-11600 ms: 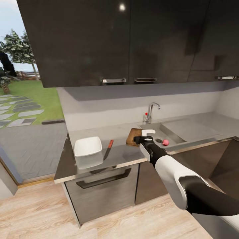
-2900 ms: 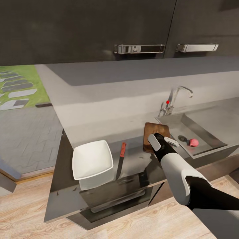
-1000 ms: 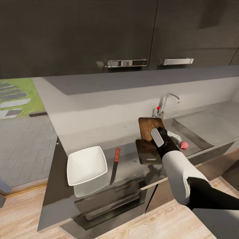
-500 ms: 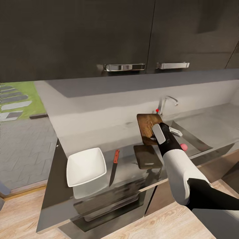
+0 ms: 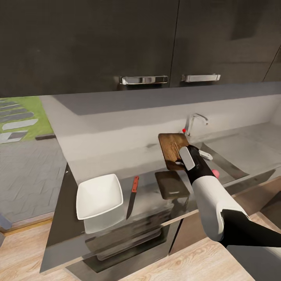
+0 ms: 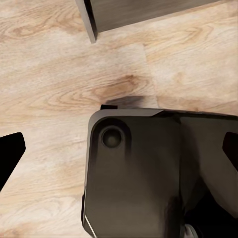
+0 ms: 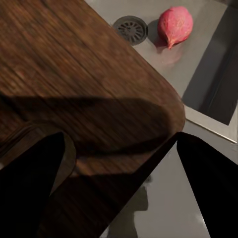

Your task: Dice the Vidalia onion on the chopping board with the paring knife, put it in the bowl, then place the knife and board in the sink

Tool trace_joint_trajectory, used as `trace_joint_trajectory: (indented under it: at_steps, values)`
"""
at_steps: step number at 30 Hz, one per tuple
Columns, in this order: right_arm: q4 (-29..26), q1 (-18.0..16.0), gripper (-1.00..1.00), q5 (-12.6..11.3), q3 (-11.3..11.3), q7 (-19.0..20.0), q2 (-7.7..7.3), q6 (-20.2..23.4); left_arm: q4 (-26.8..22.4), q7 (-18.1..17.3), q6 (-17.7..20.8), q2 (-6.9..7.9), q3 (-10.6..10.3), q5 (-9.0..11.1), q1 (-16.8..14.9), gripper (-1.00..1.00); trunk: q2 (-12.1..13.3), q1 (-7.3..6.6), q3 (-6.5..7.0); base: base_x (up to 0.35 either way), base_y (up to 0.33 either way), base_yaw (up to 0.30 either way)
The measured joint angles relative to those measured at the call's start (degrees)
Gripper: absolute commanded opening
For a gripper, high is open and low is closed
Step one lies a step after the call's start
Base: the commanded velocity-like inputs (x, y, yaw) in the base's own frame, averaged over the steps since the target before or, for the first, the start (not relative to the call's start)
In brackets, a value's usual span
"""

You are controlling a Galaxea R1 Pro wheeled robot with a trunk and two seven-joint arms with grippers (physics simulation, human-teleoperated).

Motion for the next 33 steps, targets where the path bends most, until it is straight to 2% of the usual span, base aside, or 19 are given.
trace_joint_trajectory:
  at_steps: [6, 8, 9, 12, 14, 15, 16, 18, 27, 33]
  values:
    - [0.09, 0.02, -1.0, 3.01, 0.56, 3.66, -0.2, 0.37, 0.67, 0.0, -0.06, -0.27, -0.06, -0.02, -0.04, 1.0, 0.0, 0.0, 0.0, 0.0, -0.001, 0.0]
    - [0.09, 0.02, -1.0, 3.6, 1.02, 6.39, -0.61, 0.61, 1.45, 0.0, -0.07, -0.46, -0.19, -0.05, -0.06, 1.0, 0.0, 0.0, 0.0, 0.0, 0.0, 0.0]
    - [0.16, 0.05, -1.0, 3.31, 1.34, 9.61, -1.04, 1.84, 1.95, 0.0, -0.07, -0.64, -0.43, -0.07, -0.07, 1.0, 0.0, 0.0, -0.01, 0.0, 0.0, 0.0]
    - [0.14, 0.03, -1.0, 5.25, 1.79, 14.03, -1.49, 3.7, 2.29, 0.0, -0.07, -0.74, -0.64, -0.08, -0.08, 1.0, 0.0, 0.0, 0.0, 0.0, 0.0, 0.0]
    - [0.18, 0.04, -1.0, 6.75, 2.08, 15.59, -1.58, 4.34, 2.35, 0.0, -0.07, -0.77, -0.67, -0.08, -0.08, 1.0, 0.0, 0.0, 0.0, 0.0, 0.0, 0.0]
    - [0.15, 0.03, -1.0, 8.65, 2.38, 16.76, -1.62, 4.61, 2.38, 0.0, -0.07, -0.78, -0.69, -0.08, -0.07, 1.0, -0.01, 0.0, 0.0, 0.0, -0.037, 0.018]
    - [0.23, 0.04, -1.0, 9.59, 2.53, 17.88, -1.64, 4.76, 2.4, 0.0, -0.08, -0.78, -0.71, -0.08, -0.08, 1.0, 0.0, 0.0, 0.0, 0.0, -0.074, 0.096]
    - [0.36, 0.03, -1.0, 10.78, 2.63, 19.14, -1.66, 4.97, 2.41, 0.0, -0.08, -0.79, -0.72, -0.08, -0.08, 1.0, 0.0, 0.0, 0.0, -0.003, -0.122, 0.206]
    - [1.66, 0.03, -1.0, 11.33, 2.77, 19.83, -1.58, 4.95, 2.85, 0.0, -0.09, -0.8, -0.73, -0.08, -0.08, 1.0, 0.0, 0.02, 0.0, -0.13, -0.157, 0.266]
    - [1.75, 0.03, -1.0, 11.27, 2.78, 19.85, -1.57, 4.92, 3.43, 0.01, -0.09, -1.39, -0.73, -0.08, -0.08, 1.0, 0.0, 0.02, 0.0, -0.204, -0.188, 0.265]
